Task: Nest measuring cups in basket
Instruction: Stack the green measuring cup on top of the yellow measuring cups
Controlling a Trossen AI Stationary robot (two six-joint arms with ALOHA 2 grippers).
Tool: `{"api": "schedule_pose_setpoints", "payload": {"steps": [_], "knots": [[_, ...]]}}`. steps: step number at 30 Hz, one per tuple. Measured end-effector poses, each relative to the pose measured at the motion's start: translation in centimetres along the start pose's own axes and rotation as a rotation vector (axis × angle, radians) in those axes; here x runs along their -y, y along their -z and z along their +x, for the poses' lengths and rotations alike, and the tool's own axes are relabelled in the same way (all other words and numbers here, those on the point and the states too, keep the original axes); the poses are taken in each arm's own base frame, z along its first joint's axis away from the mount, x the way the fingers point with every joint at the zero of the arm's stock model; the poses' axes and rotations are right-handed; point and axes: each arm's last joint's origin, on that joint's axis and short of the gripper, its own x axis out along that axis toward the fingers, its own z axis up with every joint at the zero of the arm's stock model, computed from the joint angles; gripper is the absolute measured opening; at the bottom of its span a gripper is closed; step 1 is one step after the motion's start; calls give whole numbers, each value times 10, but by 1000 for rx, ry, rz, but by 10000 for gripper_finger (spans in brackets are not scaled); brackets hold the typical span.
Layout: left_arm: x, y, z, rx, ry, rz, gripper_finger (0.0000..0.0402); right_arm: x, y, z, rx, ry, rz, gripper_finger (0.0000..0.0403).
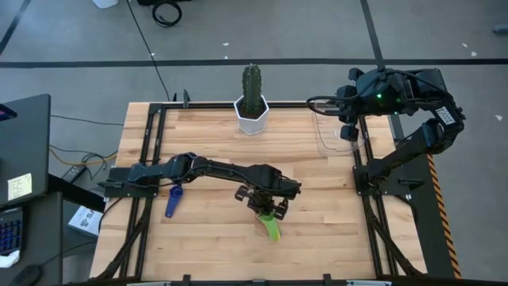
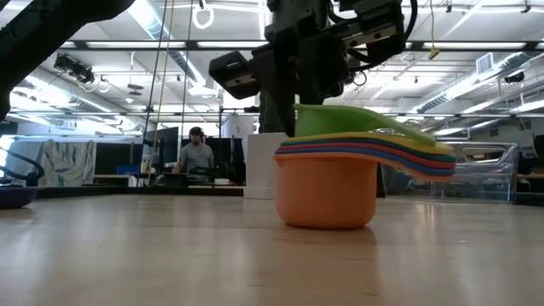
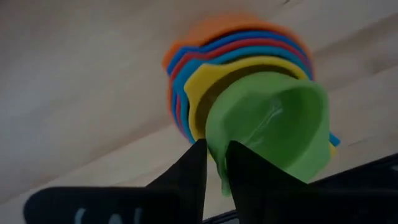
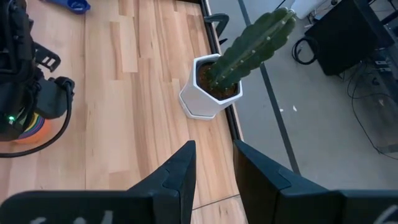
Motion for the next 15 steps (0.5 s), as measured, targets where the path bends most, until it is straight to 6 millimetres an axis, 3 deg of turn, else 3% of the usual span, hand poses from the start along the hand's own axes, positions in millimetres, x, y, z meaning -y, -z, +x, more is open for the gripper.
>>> {"api": "schedule_pose_setpoints", "payload": {"steps": [15], "knots": [[0,0,0,-16,11,69,66,0,0,0,0,0,-4,111]]}}
